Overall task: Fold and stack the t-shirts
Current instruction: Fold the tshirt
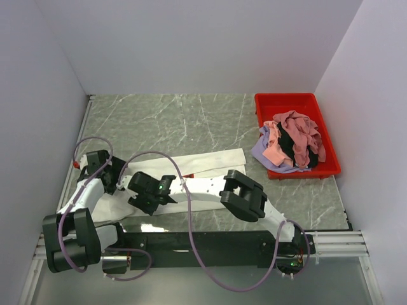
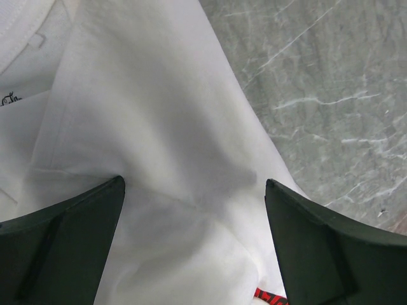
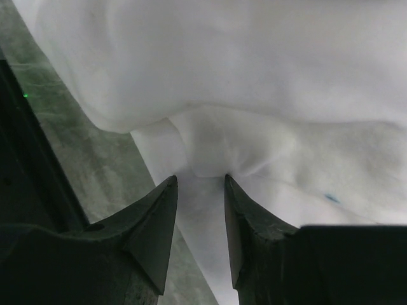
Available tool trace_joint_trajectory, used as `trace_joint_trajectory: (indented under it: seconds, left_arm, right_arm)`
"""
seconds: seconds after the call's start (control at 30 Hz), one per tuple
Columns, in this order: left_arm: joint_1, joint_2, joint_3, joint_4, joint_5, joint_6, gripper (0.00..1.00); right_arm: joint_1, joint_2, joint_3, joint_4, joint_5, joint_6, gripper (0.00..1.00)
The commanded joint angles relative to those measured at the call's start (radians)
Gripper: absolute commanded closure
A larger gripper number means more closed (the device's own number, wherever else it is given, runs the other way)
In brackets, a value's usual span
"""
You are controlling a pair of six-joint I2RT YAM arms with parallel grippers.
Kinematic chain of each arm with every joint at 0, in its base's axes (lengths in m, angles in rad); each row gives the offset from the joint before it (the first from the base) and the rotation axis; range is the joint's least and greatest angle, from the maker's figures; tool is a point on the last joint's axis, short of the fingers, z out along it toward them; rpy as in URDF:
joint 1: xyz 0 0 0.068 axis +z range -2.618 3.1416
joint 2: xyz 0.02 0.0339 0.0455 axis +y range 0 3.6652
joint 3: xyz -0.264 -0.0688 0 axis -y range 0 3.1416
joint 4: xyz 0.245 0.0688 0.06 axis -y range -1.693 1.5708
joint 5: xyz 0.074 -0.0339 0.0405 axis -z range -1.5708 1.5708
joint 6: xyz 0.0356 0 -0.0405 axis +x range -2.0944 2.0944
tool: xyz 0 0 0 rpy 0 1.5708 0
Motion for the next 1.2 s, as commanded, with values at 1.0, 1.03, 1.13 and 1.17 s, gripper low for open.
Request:
trace_joint_trajectory:
  seconds: [1.0,1.03,1.13,1.17]
  left_arm:
    - [0.007,0.014,-0.080,0.020,0.014,0.033,0.01]
    - [0.007,0.016,-0.080,0.022,0.013,0.033,0.01]
    - [0.007,0.022,-0.076,0.019,0.005,0.034,0.00]
    - [0.008,0.022,-0.074,0.016,0.004,0.036,0.01]
  right_arm:
    - [0.011,-0.015,0.039,0.080,0.178,0.084,1.00]
    - [0.011,-0.023,0.033,0.071,0.175,0.086,1.00]
    - [0.019,-0.070,-0.018,0.071,0.172,0.092,1.00]
    - [0.022,-0.095,-0.030,0.070,0.172,0.098,1.00]
